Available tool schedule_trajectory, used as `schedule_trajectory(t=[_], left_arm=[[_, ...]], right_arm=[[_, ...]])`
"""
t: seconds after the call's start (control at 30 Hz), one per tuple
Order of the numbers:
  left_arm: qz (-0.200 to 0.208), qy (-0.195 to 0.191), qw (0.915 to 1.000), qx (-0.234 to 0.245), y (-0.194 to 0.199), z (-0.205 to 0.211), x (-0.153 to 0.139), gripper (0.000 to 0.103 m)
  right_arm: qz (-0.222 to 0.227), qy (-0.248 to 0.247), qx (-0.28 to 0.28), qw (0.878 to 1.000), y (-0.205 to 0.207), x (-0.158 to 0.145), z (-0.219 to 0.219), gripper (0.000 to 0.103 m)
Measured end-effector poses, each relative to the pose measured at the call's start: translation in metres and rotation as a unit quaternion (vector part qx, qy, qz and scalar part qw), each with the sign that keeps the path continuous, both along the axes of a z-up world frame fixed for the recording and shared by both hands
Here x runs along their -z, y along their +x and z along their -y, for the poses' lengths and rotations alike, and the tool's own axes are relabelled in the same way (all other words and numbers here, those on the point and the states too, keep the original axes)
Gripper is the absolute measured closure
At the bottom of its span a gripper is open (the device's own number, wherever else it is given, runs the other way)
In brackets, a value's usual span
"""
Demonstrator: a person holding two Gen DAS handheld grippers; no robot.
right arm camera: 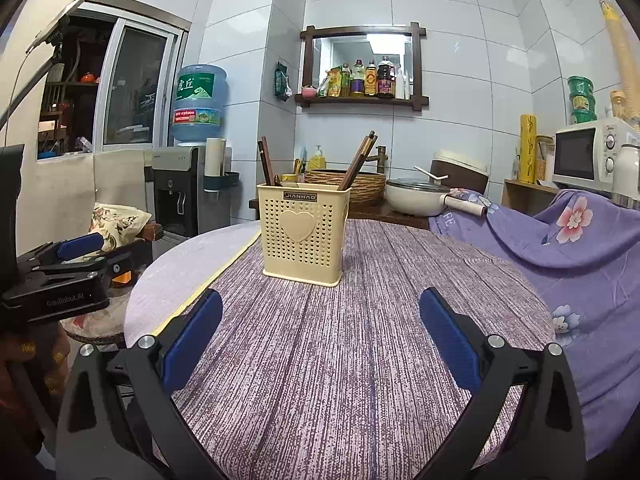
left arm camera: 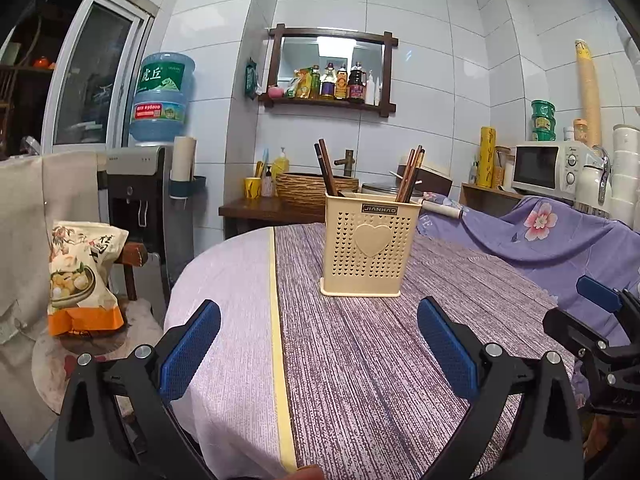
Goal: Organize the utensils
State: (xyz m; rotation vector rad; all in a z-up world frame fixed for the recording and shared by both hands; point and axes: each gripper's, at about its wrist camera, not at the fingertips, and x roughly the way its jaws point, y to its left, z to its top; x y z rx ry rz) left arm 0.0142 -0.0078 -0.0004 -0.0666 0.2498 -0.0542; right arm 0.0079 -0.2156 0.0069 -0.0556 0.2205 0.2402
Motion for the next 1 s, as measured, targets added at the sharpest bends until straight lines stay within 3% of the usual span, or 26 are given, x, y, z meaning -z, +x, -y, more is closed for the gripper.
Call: schedule_trajectory(t=[1.0], left_arm=[[-0.013, -0.017, 0.9994, 0.028, 0.0018, 0.0063, 0.0023, 0.006]], right_arm=[[-0.011, 0.013, -0.002, 1.0, 0.0047, -0.0044, 0.0067, 0.006]])
